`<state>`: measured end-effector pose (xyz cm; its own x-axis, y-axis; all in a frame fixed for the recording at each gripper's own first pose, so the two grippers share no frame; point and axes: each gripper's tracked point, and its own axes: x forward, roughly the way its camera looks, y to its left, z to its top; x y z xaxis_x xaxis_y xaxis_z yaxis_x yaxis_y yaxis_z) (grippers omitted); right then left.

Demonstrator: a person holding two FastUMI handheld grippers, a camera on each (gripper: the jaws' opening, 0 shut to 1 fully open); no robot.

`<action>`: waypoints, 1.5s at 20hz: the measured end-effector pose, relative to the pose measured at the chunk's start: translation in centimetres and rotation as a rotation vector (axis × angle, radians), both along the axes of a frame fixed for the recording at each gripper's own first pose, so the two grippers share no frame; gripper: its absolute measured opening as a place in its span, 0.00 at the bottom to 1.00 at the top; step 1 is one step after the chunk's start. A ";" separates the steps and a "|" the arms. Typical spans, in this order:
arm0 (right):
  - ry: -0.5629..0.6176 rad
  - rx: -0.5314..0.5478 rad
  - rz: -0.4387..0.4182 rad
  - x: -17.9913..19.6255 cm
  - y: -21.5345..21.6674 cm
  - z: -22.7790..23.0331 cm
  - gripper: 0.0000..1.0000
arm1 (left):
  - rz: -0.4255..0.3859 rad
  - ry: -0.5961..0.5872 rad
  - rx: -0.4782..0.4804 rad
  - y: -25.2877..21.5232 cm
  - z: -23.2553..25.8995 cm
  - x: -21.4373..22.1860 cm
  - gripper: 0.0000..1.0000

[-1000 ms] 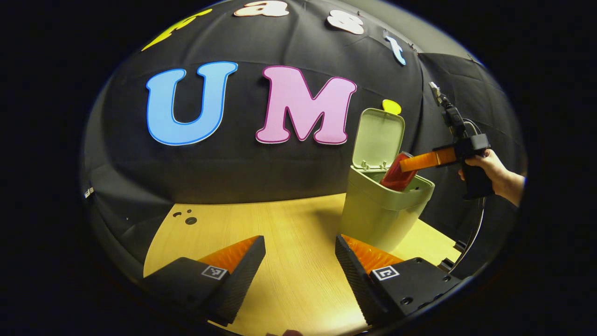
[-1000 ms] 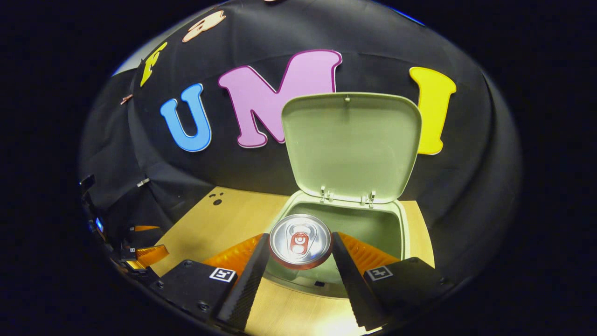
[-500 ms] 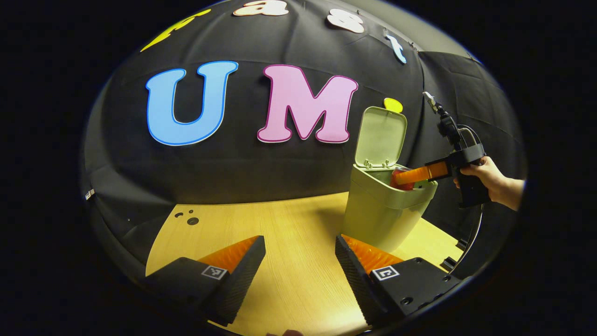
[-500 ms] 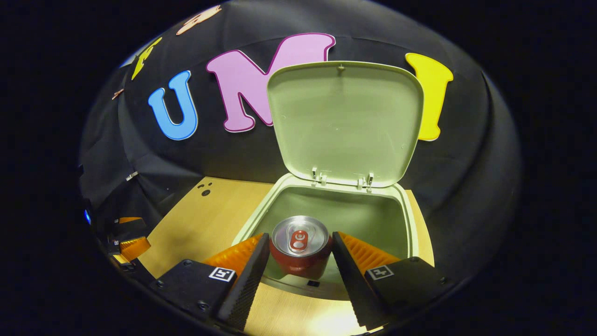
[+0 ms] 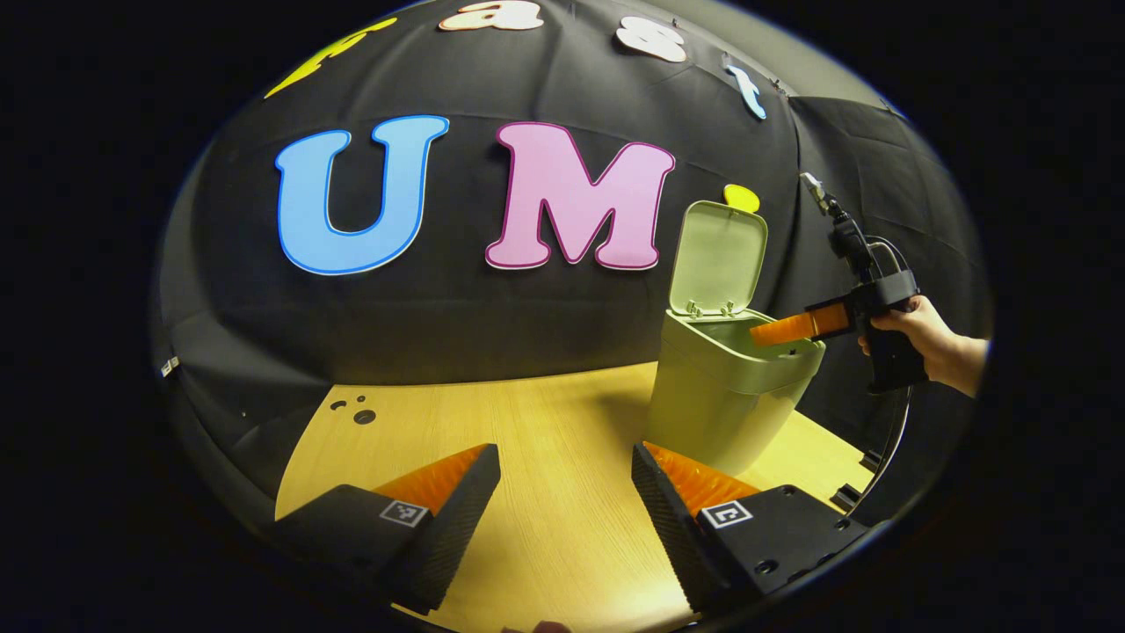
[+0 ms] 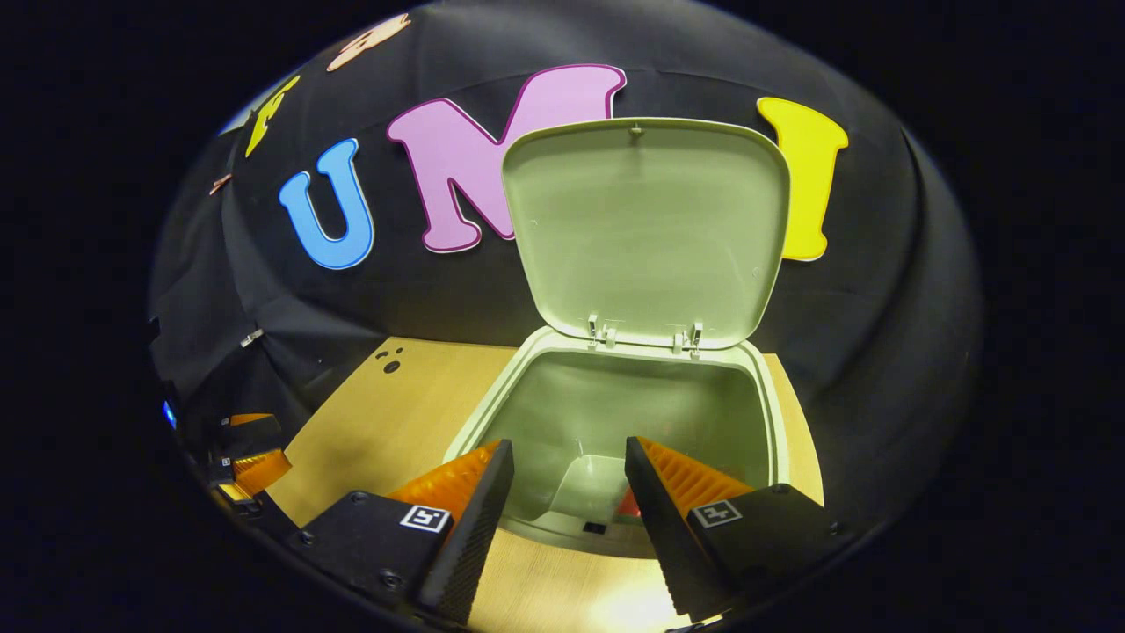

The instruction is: Press the lid of the desktop garbage bin to open it, pick up the crumpled paper on the desktop and throw it into the bin, then pick up the pop can on the desktop and drop it into the bin, and finally close the garbage bin lid.

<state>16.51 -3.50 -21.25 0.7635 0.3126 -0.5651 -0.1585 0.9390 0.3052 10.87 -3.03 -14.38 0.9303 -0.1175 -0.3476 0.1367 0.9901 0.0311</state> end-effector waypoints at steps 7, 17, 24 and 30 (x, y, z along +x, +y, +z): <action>-0.101 0.036 -0.050 -0.1 -1.7 5.3 0.85 | -0.014 -0.005 0.001 -0.7 0.1 -0.7 0.97; -0.261 0.018 -0.078 1.1 -2.9 14.0 0.93 | -0.048 -0.019 -0.005 -1.6 0.4 -2.8 0.97; -0.350 0.015 -0.089 4.7 -2.4 18.9 0.95 | -0.017 -0.008 -0.032 -0.4 -0.1 -4.9 0.96; -0.370 0.022 -0.173 10.0 -4.4 19.6 0.95 | 0.036 -0.008 -0.043 1.7 -0.2 -6.6 0.97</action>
<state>26.52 -7.90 -1.68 0.9564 0.1704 -0.2371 -0.1015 0.9554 0.2773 4.30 -1.36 -14.56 0.9370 -0.0985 -0.3351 0.1008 0.9949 -0.0106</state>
